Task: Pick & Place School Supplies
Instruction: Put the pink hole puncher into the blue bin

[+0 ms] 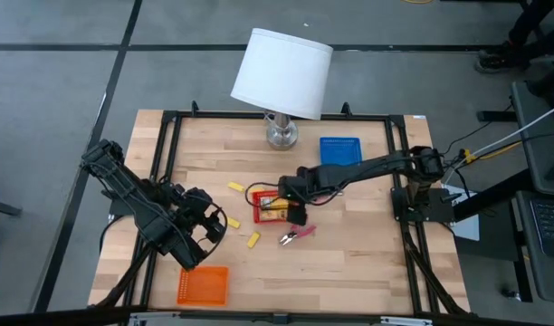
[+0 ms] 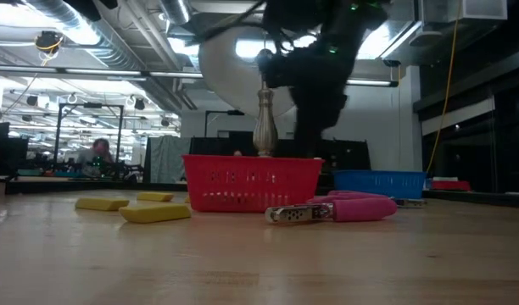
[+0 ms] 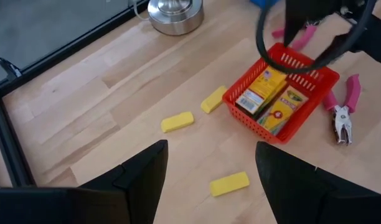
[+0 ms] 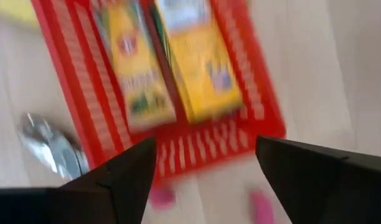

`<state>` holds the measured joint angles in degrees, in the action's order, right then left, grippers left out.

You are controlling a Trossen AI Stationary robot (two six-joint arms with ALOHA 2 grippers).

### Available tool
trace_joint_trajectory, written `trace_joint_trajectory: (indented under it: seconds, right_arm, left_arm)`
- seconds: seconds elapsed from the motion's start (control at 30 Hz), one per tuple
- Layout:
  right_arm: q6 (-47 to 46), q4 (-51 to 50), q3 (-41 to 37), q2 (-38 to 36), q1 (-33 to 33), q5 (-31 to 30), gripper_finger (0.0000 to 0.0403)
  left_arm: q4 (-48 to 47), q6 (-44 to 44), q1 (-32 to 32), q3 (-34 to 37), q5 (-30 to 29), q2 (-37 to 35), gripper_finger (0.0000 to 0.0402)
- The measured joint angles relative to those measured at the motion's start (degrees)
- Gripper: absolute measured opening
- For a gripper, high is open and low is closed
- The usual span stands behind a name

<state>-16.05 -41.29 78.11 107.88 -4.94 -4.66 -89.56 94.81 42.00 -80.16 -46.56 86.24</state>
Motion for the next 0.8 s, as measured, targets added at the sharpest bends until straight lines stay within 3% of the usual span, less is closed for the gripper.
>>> trace_joint_trajectory:
  seconds: [0.3, 0.4, 0.53, 0.8]
  right_arm:
    - [4.11, -12.01, -1.78, -8.39, -0.47, 1.33, 0.0267]
    - [7.00, -9.08, -8.00, -13.74, 0.01, 1.39, 0.0262]
    - [11.07, -2.51, -17.10, -18.48, 1.98, 6.26, 0.0255]
    - [16.54, 5.77, -24.47, -18.00, 5.75, 6.96, 0.0240]
  left_arm:
    - [-0.20, 0.45, 0.00, -0.01, -3.46, 0.00, 0.0239]
    - [-0.22, 0.55, 0.00, 0.09, -3.73, -0.02, 0.0239]
    - [-0.22, 0.62, 0.00, 0.09, -5.03, -0.02, 0.0239]
    - [-0.24, 0.60, -0.55, 0.09, -5.77, -0.02, 0.0239]
